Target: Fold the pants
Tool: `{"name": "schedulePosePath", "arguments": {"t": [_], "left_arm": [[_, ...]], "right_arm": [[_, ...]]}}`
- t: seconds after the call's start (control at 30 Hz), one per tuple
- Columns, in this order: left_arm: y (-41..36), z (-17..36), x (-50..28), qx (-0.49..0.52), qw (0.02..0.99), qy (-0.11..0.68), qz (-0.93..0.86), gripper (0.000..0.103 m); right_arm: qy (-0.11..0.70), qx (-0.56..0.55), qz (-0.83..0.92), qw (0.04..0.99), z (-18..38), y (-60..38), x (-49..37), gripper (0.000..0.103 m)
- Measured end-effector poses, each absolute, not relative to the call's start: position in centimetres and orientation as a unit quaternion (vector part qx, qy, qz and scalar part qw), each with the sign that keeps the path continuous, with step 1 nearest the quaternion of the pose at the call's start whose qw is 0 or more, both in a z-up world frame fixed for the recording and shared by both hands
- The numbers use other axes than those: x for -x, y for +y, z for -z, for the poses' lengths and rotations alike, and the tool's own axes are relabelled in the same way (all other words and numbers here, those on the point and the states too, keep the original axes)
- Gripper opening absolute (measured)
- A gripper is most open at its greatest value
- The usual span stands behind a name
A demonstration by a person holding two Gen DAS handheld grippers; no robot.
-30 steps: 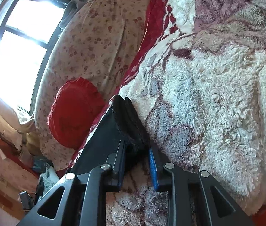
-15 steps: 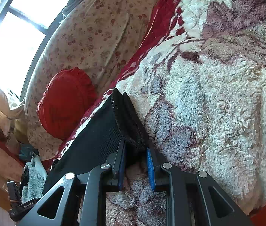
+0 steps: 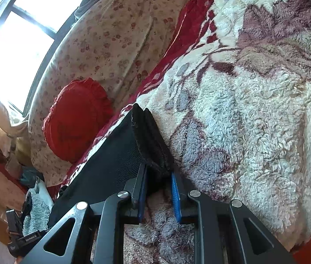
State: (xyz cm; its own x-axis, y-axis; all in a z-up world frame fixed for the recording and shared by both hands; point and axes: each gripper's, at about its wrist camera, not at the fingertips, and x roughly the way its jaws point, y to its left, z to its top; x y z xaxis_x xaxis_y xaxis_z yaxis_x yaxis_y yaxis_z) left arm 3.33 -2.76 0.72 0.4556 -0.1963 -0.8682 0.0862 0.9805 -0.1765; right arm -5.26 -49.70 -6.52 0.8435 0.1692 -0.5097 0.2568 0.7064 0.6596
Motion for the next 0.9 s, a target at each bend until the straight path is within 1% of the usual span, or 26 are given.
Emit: {"name": "schedulePosePath", "arguments": {"t": [0.27,0.5,0.9], "left_arm": [[-2.79,-0.68,-3.31,0.055,0.851,0.515,0.084,0.066],[-2.77,-0.66,-3.32,0.056,0.851,0.515,0.084,0.066],[-2.76,-0.64,-3.31,0.056,0.852,0.515,0.083,0.066]], "right_arm": [[0.27,-0.408,0.02,0.872,6.89,-50.23,5.64,0.018],[0.269,-0.395,0.032,0.878,6.69,-49.99,5.67,0.018],[0.273,-0.406,0.024,0.872,6.75,-50.36,5.4,0.018]]}}
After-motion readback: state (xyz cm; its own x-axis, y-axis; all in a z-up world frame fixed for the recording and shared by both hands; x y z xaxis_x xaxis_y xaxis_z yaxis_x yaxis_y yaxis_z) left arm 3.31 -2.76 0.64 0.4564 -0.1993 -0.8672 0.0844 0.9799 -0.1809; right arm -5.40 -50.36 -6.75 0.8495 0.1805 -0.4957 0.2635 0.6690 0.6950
